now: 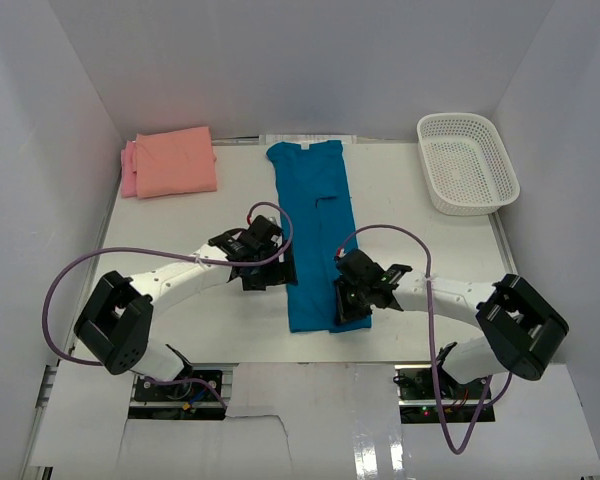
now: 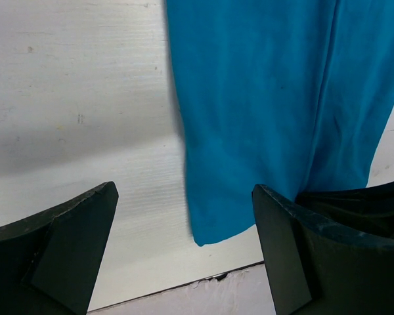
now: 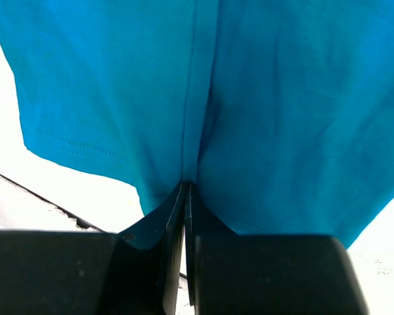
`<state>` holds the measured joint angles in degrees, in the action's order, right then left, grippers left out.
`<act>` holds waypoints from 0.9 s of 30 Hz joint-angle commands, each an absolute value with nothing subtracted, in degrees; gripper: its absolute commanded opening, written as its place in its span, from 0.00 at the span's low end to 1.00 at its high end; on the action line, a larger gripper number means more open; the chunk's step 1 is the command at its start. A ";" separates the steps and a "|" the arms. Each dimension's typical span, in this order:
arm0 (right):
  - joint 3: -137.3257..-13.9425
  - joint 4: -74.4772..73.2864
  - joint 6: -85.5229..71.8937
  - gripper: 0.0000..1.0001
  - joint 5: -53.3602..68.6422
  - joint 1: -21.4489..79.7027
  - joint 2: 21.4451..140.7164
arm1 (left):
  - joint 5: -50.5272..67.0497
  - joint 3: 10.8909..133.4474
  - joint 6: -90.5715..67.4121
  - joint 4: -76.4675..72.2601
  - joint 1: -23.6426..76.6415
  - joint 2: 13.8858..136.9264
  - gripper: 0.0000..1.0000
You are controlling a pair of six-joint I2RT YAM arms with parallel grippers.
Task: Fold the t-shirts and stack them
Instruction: Rotate the tshirt 90 degrees, then grab the bottom of the folded rectangular tshirt with both arms
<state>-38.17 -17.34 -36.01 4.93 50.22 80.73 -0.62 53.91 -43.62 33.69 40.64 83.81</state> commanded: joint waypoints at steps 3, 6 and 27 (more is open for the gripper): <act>-39.72 -19.59 -35.42 0.13 1.86 50.36 79.20 | -0.09 53.53 -45.09 31.55 42.54 84.02 0.95; -41.57 -22.40 -35.86 0.28 -2.43 50.36 74.98 | -0.09 53.35 -46.23 31.55 43.94 83.76 0.95; -27.43 -24.97 -33.49 0.48 -0.62 36.13 63.89 | -5.71 35.35 -61.87 20.85 54.58 75.85 0.94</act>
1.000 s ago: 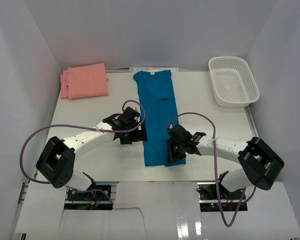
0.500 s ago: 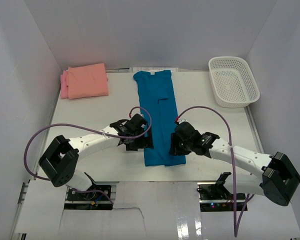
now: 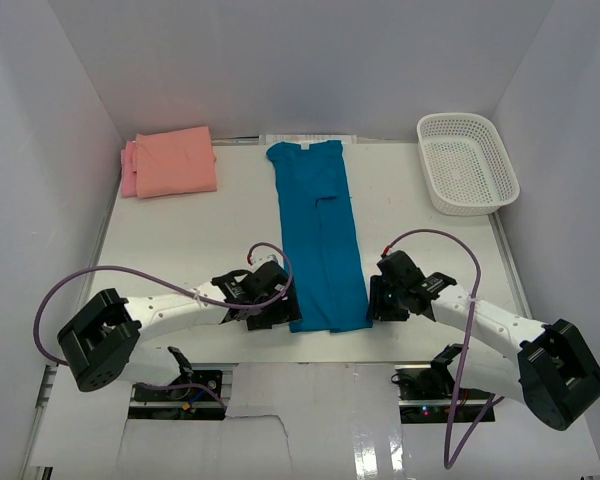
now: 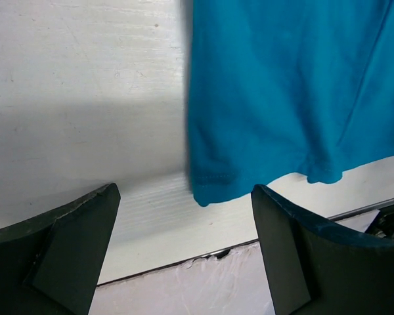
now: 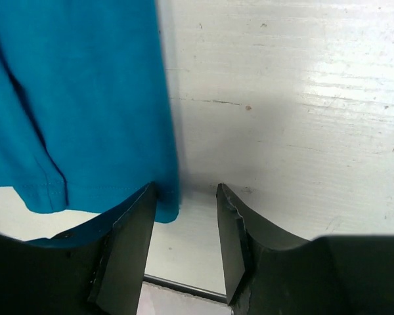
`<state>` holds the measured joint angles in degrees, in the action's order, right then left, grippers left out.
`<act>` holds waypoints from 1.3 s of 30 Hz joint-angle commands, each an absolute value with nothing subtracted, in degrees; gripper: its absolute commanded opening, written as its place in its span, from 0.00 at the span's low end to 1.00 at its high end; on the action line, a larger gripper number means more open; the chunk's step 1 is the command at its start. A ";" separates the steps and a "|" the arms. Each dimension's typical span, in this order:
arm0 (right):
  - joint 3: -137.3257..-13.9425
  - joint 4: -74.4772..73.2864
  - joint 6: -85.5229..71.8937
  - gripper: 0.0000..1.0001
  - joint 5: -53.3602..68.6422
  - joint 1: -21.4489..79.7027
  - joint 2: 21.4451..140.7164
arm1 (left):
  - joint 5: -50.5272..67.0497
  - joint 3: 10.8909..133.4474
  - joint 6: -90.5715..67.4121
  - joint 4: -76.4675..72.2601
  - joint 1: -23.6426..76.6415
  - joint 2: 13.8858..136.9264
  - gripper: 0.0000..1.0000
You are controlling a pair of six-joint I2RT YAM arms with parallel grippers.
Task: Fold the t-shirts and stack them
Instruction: Grab the bottom of the folded rectangular tshirt with both arms
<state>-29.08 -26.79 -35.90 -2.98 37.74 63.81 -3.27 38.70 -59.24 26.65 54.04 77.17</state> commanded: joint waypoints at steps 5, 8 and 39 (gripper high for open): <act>-25.75 -21.45 -33.31 0.48 4.56 35.77 65.56 | -8.87 35.15 -61.35 19.25 55.37 77.95 0.94; -25.58 -20.31 -33.22 0.48 5.97 35.77 66.44 | -9.32 36.03 -61.00 18.90 55.63 79.62 0.94; -24.52 -23.74 -31.99 0.24 4.92 35.77 66.79 | -9.05 37.79 -61.35 18.81 59.06 82.70 0.89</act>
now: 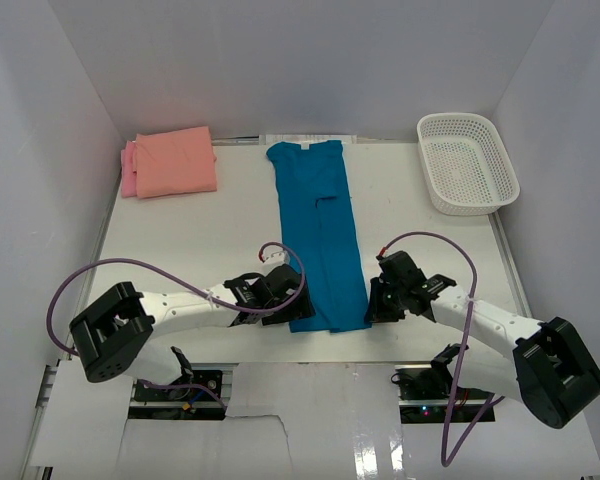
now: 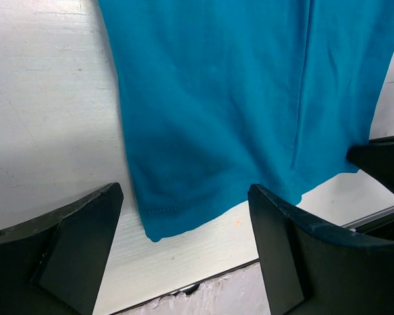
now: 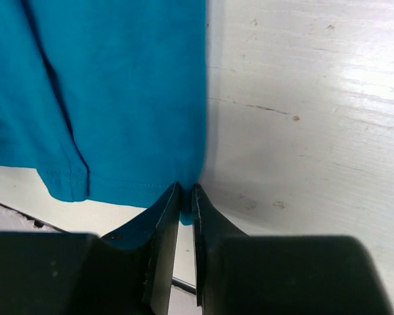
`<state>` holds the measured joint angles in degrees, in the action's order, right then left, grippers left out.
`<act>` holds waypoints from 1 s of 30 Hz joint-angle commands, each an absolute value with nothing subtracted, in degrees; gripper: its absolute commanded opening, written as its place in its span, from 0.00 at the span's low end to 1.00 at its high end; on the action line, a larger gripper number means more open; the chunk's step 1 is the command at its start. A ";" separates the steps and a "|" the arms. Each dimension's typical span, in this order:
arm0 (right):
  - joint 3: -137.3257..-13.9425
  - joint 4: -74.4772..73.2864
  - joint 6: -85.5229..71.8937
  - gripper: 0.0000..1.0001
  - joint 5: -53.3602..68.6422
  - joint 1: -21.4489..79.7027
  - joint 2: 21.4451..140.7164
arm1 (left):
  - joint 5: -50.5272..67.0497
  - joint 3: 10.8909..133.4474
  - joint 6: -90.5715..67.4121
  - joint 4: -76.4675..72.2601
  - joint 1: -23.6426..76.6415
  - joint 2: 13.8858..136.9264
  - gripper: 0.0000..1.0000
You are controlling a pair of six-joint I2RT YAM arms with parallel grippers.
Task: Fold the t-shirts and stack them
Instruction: Grab the bottom of the folded rectangular tshirt with both arms
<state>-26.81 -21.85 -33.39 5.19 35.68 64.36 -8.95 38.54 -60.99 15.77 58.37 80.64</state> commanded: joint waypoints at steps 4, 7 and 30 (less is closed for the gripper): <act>-24.70 -23.47 -31.73 0.08 5.10 35.77 67.50 | -9.05 37.79 -61.26 18.81 59.06 82.97 0.87; -24.70 -23.73 -31.64 0.08 4.83 35.77 66.80 | -8.97 37.71 -61.08 18.63 59.06 83.23 0.64; -24.61 -23.20 -31.20 0.08 4.39 35.77 68.03 | -5.80 33.32 -63.37 21.89 59.24 79.19 0.45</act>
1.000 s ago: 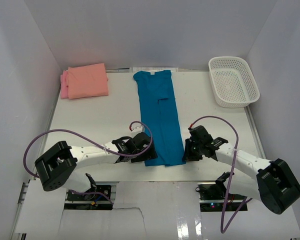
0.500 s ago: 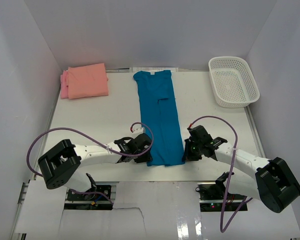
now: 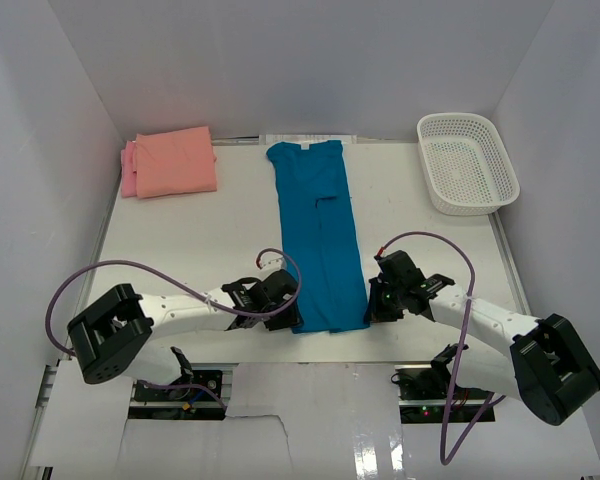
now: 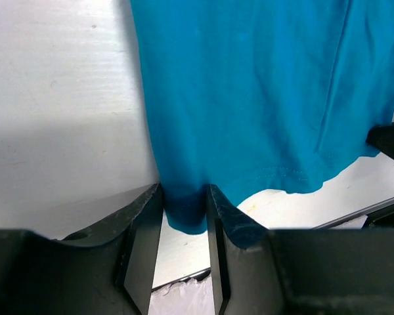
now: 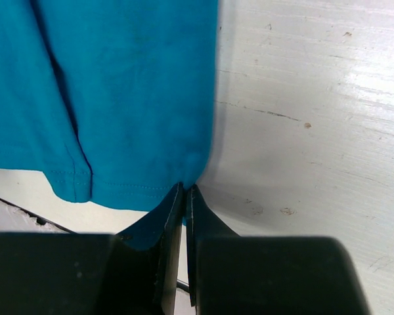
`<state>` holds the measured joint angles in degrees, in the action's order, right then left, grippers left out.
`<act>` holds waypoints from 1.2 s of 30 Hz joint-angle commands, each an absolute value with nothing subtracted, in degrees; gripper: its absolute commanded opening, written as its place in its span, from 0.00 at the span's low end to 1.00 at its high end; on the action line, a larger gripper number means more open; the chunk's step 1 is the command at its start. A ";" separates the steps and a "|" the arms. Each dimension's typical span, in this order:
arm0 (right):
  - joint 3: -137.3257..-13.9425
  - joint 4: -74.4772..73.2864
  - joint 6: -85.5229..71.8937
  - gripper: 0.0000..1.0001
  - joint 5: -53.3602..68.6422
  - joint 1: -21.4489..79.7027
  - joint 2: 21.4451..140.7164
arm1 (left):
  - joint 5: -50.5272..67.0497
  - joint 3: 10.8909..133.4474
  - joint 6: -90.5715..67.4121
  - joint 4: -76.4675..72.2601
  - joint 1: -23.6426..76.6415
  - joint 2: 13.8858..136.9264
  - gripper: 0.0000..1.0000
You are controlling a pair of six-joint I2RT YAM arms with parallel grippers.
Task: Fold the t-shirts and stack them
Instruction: Grab the bottom of the folded rectangular tshirt with both arms
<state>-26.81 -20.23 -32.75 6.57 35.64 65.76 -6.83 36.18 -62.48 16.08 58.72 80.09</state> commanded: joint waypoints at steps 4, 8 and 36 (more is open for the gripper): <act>-24.26 -22.50 -31.29 0.08 4.75 35.77 68.12 | -6.68 32.69 -63.81 21.89 59.24 79.36 0.17; -24.17 -22.50 -31.29 0.08 5.10 35.86 67.85 | -7.12 34.18 -62.32 21.36 59.24 82.00 0.00; -25.57 -20.13 -37.53 0.08 11.16 46.14 67.41 | -10.02 34.72 -61.53 32.78 57.66 76.38 0.00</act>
